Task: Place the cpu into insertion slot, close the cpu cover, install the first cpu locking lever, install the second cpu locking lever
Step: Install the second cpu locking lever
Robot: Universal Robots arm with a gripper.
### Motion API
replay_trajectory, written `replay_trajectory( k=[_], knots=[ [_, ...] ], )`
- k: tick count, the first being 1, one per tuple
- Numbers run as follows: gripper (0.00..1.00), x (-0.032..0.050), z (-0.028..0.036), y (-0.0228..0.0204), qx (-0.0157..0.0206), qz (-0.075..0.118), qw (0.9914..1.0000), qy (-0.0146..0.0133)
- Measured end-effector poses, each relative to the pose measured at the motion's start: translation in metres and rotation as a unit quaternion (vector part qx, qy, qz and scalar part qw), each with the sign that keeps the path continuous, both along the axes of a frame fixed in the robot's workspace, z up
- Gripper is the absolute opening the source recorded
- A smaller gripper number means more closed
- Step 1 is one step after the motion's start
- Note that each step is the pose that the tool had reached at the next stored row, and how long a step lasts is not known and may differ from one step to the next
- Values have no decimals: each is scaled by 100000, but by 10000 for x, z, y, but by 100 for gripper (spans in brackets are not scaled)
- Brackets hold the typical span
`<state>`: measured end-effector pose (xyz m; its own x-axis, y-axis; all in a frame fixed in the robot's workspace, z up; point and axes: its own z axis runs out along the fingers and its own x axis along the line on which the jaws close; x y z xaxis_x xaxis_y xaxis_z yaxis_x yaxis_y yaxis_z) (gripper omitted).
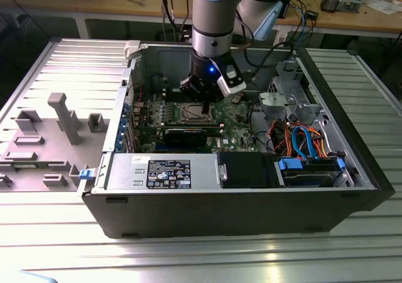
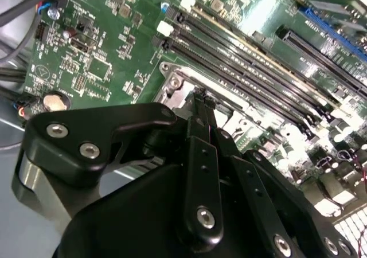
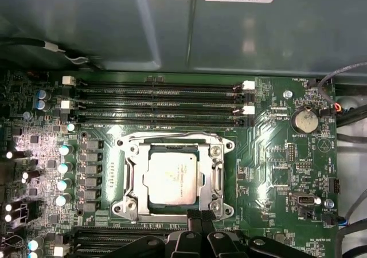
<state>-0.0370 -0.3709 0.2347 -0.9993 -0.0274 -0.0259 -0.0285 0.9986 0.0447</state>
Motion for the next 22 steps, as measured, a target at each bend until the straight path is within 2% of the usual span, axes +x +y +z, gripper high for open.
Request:
replay_trajectory(
  k=[2,3,5,7,8,10,12,16,22],
  knots=[
    [11,1,26,0,105,-8,100000,15],
    [11,0,61,0,110,-20,100000,46],
    [11,1,93,0,111,-10,100000,179],
    [11,1,101,-1,137,-18,99998,687],
    [11,1,102,-2,188,-16,99991,1305],
    [11,1,102,-7,432,-14,99982,1872],
    [11,-3,101,-12,547,-18,99980,1919],
    [11,-14,100,-36,552,-17,99980,1920],
    [11,-27,100,-112,555,-15,99980,1920]
  ],
)
